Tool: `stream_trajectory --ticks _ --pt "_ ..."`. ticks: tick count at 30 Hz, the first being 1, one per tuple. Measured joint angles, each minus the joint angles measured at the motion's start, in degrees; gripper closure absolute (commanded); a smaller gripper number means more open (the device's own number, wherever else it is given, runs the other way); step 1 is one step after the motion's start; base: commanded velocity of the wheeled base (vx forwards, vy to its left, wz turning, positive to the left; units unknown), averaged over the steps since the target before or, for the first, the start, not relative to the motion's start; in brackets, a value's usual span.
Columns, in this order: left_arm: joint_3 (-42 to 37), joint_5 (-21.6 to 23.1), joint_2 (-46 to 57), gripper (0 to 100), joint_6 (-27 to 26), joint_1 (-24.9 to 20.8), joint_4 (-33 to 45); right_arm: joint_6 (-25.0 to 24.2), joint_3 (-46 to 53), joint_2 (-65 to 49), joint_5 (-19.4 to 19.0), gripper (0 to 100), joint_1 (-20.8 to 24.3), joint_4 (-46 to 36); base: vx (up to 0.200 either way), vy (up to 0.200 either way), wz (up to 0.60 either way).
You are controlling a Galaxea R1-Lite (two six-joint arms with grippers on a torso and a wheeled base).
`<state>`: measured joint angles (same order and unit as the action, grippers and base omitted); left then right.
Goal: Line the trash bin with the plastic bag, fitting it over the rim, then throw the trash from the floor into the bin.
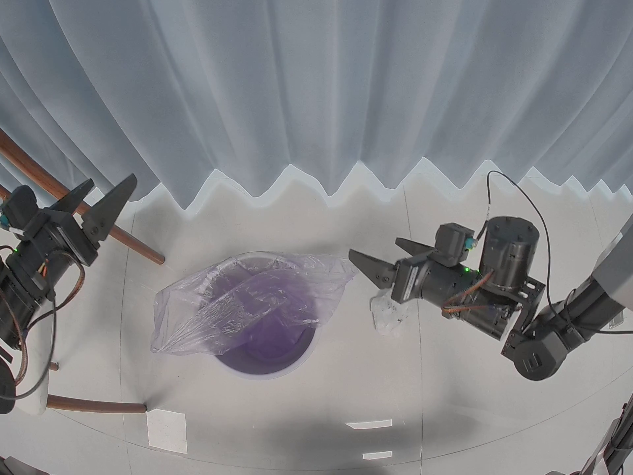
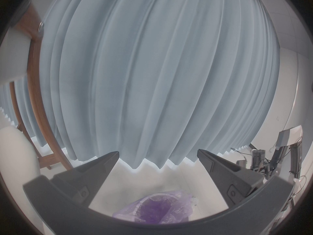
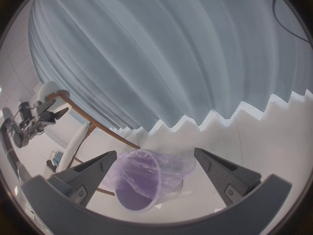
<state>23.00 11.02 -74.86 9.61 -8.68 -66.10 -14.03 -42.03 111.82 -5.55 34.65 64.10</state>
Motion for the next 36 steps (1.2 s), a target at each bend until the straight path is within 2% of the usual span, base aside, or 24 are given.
stream_trajectory --ticks 4,10,13,15,19,21,24,26,28,31,36 --pt "2.21 0.15 4.63 0 1.26 -0.11 6.11 -3.38 -8.68 0.05 2.22 0 1.07 -9.69 0.0 0.0 0.0" --pt "4.19 -0.11 8.16 0 2.29 -0.6 9.39 -9.91 -21.05 2.32 5.99 0 4.02 -24.09 0.0 0.0 0.0" --pt "4.72 -0.07 8.46 0 2.46 -0.88 9.91 -9.51 -24.28 4.05 6.69 0 5.05 -27.48 0.0 0.0 0.0" --pt "4.96 0.0 8.46 0 2.55 -1.12 10.15 -7.29 -25.22 5.35 6.88 0 5.53 -27.59 0.0 0.0 0.0" --pt "5.24 0.15 8.24 0 2.65 -1.51 10.4 -0.77 -24.53 7.77 5.57 0 6.06 -21.49 0.0 0.0 0.0" --pt "5.35 0.22 8.06 0 2.66 -1.66 10.48 4.11 -23.43 9.18 3.69 0 6.12 -15.14 0.0 0.0 0.0" --pt "5.46 0.26 7.8 0 2.66 -1.88 10.54 12.29 -21.77 11.5 -0.63 0 6.12 -5.03 0.0 0.0 0.0" --pt "5.49 0.33 7.61 0 2.65 -1.99 10.65 17.55 -20.7 13.42 -5.01 0 6.03 0.63 0.0 0.0 0.0" --pt "5.52 0.35 7.45 0 2.65 -2.1 10.68 21.0 -19.71 15.38 -8.35 0 5.95 4.57 0.0 0.0 0.0" --pt "5.52 0.37 7.17 0 2.62 -2.26 10.78 22.95 -18.38 17.97 -10.41 0 6.36 7.74 0.0 0.0 0.0" --pt "5.46 0.24 6.27 0 2.57 -2.36 10.75 23.25 -17.47 20.89 -10.73 0 7.02 8.84 0.0 0.0 0.0"
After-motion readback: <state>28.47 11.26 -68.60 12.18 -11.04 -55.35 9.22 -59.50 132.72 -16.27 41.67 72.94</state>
